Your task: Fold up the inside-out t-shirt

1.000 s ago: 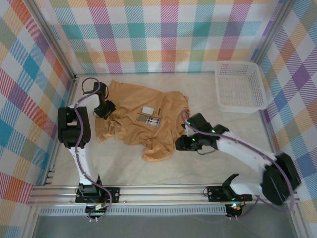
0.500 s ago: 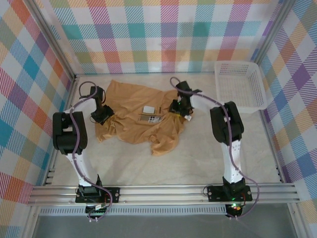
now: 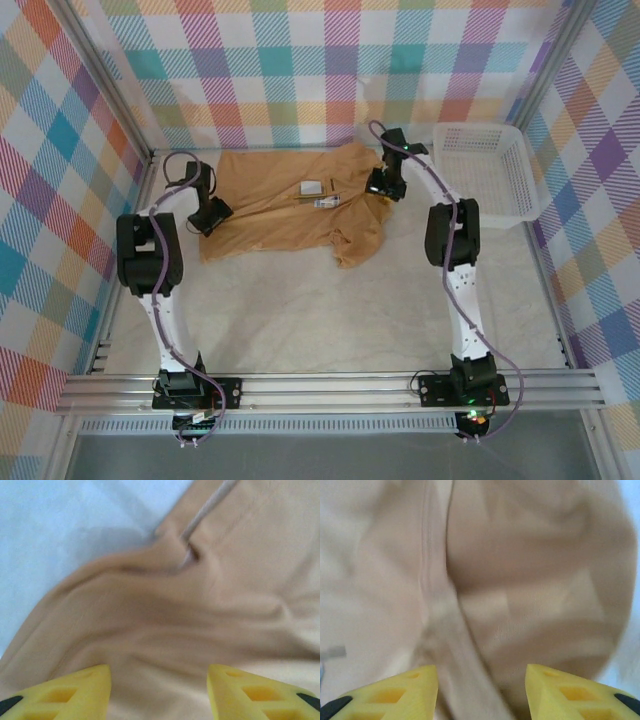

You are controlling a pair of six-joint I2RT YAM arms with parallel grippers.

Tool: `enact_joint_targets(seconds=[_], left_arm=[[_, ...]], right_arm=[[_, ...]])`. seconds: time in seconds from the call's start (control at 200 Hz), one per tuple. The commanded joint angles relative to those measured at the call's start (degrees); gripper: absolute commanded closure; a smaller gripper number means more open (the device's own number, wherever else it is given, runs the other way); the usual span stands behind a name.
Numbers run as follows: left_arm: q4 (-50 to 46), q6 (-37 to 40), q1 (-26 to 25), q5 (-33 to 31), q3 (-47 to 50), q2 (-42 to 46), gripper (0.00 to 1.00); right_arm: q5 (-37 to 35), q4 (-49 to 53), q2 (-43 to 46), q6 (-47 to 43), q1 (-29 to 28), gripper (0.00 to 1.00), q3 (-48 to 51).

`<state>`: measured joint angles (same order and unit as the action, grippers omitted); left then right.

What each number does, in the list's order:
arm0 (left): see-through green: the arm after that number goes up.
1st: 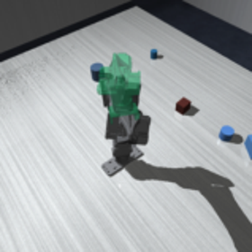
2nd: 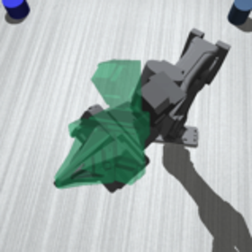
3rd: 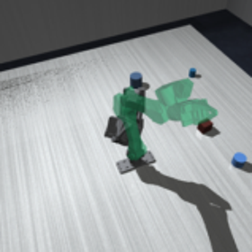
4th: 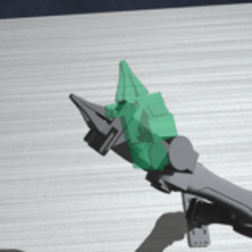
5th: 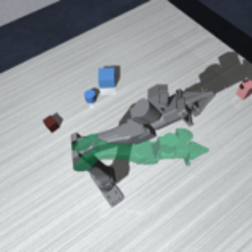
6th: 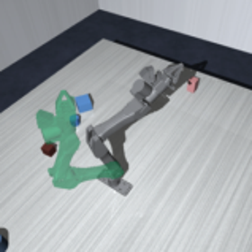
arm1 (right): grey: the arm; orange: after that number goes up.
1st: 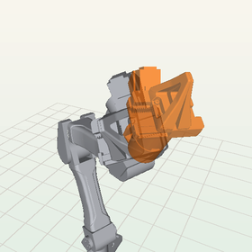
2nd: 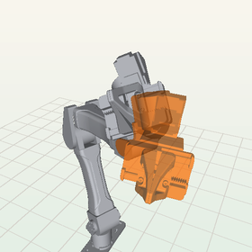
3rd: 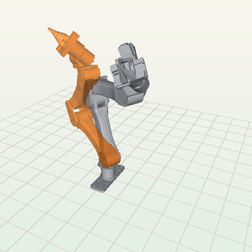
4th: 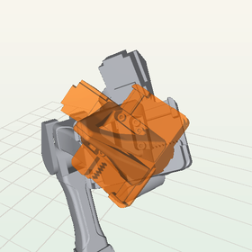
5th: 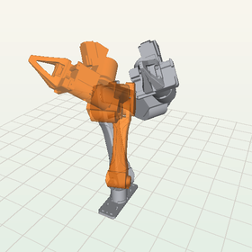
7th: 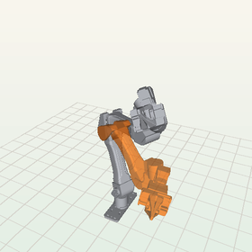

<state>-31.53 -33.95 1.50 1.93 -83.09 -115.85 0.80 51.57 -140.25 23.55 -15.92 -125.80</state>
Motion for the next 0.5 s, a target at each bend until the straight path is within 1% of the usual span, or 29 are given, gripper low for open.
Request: enact_joint_targets(seconds=[0.0, 0.05, 0.095, 0.205, 0.32, 0.405, 0.495], left_arm=[[-1.8, 0.8, -2.84, -1.06, 4.93, 9.88, 0.46], [-1.4, 0.52, -3.4, 0.44, 6.64, 11.33, 0.46], [-0.91, 0.32, -3.69, 2.58, 7.67, 11.89, 0.46], [0.56, -0.12, -3.83, 6.3, 8.73, 10.7, 0.47], [0.95, -0.57, -3.74, 7.96, 8.57, 8.01, 0.47], [2.11, -1.31, -3.7, 8.53, 9.0, 6.86, 0.47], [2.17, -1.55, -3.36, 8.44, 8.62, 5.23, 0.47]], right_arm=[[-1.19, -2.72, 18.86, -2.77, -7.95, 0.51, 18.74], [-1.49, -6.05, 24.28, -1.91, -10.87, 0.54, 26.91], [-2.03, -7.96, 27.87, -0.97, -13.29, 0.54, 32.28], [-4.36, -10.6, 31.59, 2.16, -19.34, 0.53, 39.49], [-7.67, -10.67, 28.91, 4.44, -23.76, 0.52, 39.16], [-10.94, -7.38, 24.43, 6.08, -25.17, 0.53, 35.65], [-13.49, -7.12, 21.59, 6.83, -25.44, 0.53, 34.71]])
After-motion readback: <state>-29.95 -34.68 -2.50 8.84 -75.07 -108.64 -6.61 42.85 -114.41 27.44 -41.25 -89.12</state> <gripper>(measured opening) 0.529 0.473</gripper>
